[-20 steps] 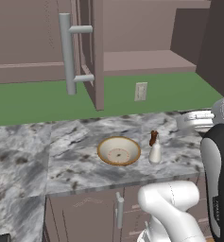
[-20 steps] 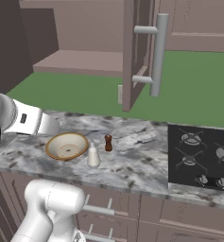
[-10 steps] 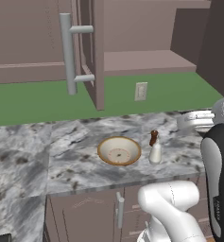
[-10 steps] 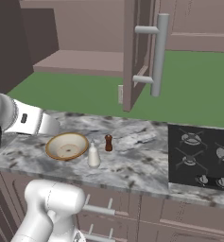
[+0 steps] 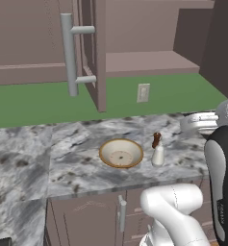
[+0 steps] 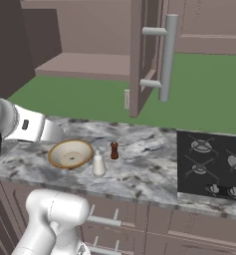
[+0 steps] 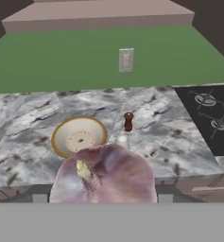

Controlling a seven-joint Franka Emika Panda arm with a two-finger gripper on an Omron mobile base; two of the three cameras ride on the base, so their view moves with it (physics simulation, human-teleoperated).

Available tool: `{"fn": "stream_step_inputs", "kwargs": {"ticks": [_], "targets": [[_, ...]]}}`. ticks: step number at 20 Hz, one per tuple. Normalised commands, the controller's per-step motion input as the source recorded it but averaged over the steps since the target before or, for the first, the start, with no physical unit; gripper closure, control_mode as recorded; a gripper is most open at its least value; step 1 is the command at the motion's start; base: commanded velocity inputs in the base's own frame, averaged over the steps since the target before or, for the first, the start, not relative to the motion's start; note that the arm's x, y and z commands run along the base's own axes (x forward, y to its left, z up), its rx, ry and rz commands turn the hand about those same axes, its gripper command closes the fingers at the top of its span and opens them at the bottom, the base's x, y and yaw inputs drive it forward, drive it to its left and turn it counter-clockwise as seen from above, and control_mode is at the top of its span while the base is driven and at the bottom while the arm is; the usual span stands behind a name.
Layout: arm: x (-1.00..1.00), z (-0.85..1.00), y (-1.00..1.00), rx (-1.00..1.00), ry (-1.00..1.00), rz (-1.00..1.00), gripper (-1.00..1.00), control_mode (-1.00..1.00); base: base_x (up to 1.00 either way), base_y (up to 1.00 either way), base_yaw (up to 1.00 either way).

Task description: Retrieve the bottle and the shaker from the cabinet and place them next to the mixing bowl on the counter. Then add garlic from the fridge to the mixing bowl.

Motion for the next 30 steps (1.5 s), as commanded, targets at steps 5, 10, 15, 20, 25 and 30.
{"fn": "stream_step_inputs", "kwargs": {"ticks": [5,10,15,20,25,30], "targets": [[0.72,0.19,0.02,-0.05,0.40,-0.01,1.00,-1.00,0.00,0.00,0.00],[0.53,0.12,-0.07,-0.02,0.27,0.06,1.00,-1.00,0.00,0.00,0.00],[0.00,-0.34,0.02,0.03,-0.04,0.11,1.00,-1.00,0.00,0.00,0.00],[0.05,-0.55,0.24,0.03,-0.21,0.10,1.00,-1.00,0.00,0.00,0.00],[0.37,-0.23,0.64,0.00,-0.09,0.02,1.00,-1.00,0.00,0.00,0.00],[0.45,-0.18,0.46,-0.03,0.04,0.00,1.00,-1.00,0.00,0.00,0.00]]}}
